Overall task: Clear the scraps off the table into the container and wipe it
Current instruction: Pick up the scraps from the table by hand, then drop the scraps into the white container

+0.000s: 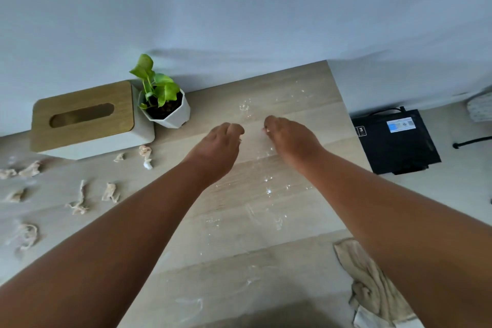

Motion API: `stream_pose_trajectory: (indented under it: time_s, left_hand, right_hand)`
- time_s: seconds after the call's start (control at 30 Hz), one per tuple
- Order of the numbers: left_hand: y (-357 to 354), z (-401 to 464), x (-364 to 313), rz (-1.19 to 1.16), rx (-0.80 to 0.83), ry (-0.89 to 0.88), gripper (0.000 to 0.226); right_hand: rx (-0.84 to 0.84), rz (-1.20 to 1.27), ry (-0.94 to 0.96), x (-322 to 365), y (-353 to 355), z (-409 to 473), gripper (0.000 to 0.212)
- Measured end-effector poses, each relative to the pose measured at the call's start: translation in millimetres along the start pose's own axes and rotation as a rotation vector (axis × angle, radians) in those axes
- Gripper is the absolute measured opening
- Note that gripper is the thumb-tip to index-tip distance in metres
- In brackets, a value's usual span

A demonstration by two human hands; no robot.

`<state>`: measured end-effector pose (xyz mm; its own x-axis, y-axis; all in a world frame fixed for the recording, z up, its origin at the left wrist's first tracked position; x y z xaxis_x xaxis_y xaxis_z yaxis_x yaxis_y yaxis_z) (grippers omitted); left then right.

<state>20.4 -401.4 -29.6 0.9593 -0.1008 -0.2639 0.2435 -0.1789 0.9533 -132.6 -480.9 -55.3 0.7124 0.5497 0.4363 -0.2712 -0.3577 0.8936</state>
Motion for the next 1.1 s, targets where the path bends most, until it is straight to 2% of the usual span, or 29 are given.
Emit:
stream_pose_trajectory:
  time_s: [0.1,0.17,0.27,0.37,0.43,0.6,0.73,0.83,1.0,1.1]
  left_hand:
    - [5.6,-21.1,-5.2,0.051,0.021,0.023,0.025]
    - [10.7,-28.6,-5.5,-0.044,-0.008,0.081,0.020]
    - [7.7,-47.2,-0.5,-0.093,0.054,0.191,0.016]
    - [8.1,-78.2,-12.3,-0.221,-0.046,0.195,0.026]
    - [1.3,-102.9,-22.4,-0.248,-0.055,0.215,0.030]
    - [-30.7,-151.6,-30.9,-0.339,-0.030,0.303,0.022]
    - [-42.8,-175.0,-32.5,-0.403,-0.008,0.349,0.022]
    - [-42.1,-189.9,-30.1,-0.435,-0.031,0.325,0.020]
    - [-31.8,-209.0,-18.4,-0.484,-0.031,0.342,0.008]
    - [-22.2,-221.5,-14.4,-0.566,-0.069,0.381,0.020]
  right_hand:
    - [0.018,0.104,-0.101,4.8,-5.5,-24.1,0.028]
    - [0.010,0.162,-0.162,5.4,-12.2,-39.4,0.026]
    - [0.063,0.255,-0.240,7.4,-25.2,-64.3,0.030]
    - [0.095,0.327,-0.225,17.6,-36.6,-89.4,0.032]
    - [0.092,0.345,-0.188,32.0,-39.4,-107.7,0.034]
    - [0.064,0.423,-0.192,59.8,-45.6,-146.9,0.037]
    - [0.101,0.975,-0.501,72.4,-59.3,-169.6,0.030]
    - [0.040,1.180,-0.617,83.8,-55.9,-183.3,0.029]
    - [-0.048,1.037,-0.601,100.8,-45.6,-209.9,0.036]
    - [-0.055,0.955,-0.603,117.6,-44.1,-223.6,0.042]
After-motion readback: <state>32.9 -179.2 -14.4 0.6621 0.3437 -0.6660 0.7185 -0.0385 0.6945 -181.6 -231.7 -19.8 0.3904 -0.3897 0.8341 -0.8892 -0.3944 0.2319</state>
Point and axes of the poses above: each hand's wrist, its own z-axis towards the middle knuckle, its own y-axis out of the back of the hand, x = y × z, the point moved 5 cm from there along z, towards the middle knuckle, and after that the axes turned 4 degrees about z, right-handed, at the moved point
